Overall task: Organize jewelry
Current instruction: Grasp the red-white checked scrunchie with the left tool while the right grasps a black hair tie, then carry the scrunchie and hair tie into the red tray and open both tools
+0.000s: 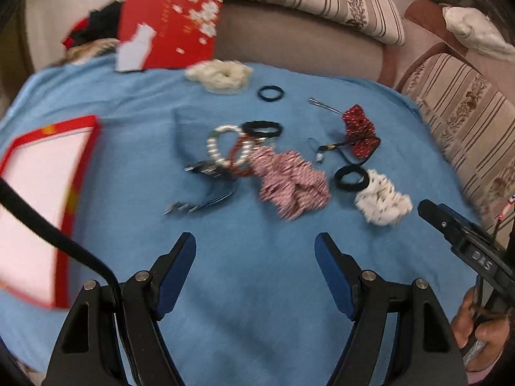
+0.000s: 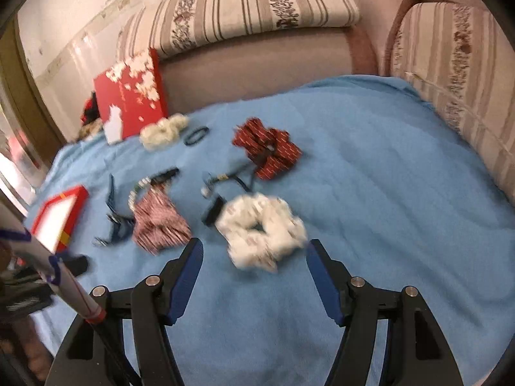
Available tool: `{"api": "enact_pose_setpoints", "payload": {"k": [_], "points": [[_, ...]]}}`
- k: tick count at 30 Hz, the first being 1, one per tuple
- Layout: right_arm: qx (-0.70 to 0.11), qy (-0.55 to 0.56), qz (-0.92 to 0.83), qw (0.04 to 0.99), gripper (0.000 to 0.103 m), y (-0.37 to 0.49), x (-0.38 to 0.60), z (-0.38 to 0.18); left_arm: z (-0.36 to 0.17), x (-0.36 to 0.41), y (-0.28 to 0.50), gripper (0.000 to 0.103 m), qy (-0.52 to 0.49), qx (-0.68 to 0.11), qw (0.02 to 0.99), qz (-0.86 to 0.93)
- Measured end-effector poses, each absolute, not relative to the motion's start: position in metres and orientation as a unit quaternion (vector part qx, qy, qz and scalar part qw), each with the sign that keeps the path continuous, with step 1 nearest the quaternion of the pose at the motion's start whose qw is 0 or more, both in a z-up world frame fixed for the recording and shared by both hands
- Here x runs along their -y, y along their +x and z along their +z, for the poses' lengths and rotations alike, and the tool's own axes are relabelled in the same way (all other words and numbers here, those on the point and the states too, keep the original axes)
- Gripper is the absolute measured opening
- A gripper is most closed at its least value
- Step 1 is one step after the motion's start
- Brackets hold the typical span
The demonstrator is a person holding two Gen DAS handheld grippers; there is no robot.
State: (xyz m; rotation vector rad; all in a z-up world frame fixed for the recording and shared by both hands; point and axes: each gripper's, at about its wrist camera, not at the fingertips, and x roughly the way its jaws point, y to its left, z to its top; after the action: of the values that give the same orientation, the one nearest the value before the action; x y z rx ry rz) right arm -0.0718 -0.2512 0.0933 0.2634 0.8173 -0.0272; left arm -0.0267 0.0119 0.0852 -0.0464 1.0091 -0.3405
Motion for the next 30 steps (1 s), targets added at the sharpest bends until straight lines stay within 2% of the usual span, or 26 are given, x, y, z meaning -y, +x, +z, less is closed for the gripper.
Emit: {"api": "enact_pose_setpoints", "payload": {"k": [6, 10, 14, 15, 17, 18, 23, 30], "points": [[-0.405, 0.148, 0.071, 0.9, 0.055, -0.026, 0.242, 0.094, 0.06, 0.01, 0.021, 0.069, -0.055, -0.511, 0.834, -0.199], [-0.439, 0.132, 0.095, 0.884, 0.045, 0.012, 0.233, 0.077, 0.043, 0.022, 0.042, 0.057, -0.076, -0.533, 0.814, -0.218], [-0.482, 0.11, 0.089, 0.865, 0.045, 0.035, 0.228, 0.051, 0.032, 0.034, 0.051, 0.05, -0.075, -0.544, 0.805, -0.225], [-0.489, 0.102, 0.084, 0.862, 0.043, 0.038, 0.227, 0.045, 0.029, 0.037, 0.052, 0.046, -0.075, -0.547, 0.802, -0.226], [-0.503, 0.088, 0.075, 0.857, 0.026, 0.041, 0.226, 0.036, 0.023, 0.043, 0.054, 0.005, -0.069, -0.558, 0.795, -0.229], [-0.507, 0.089, 0.074, 0.854, 0.009, 0.042, 0.227, 0.033, 0.022, 0.044, 0.055, 0.006, -0.07, -0.56, 0.793, -0.23], [-0.477, 0.115, 0.071, 0.868, 0.008, 0.024, 0.233, 0.06, 0.055, 0.026, 0.035, 0.005, -0.08, -0.527, 0.812, -0.24], [-0.429, 0.125, 0.116, 0.887, 0.008, -0.001, 0.203, 0.121, 0.138, -0.059, -0.007, 0.006, -0.098, -0.457, 0.855, -0.224]]}}
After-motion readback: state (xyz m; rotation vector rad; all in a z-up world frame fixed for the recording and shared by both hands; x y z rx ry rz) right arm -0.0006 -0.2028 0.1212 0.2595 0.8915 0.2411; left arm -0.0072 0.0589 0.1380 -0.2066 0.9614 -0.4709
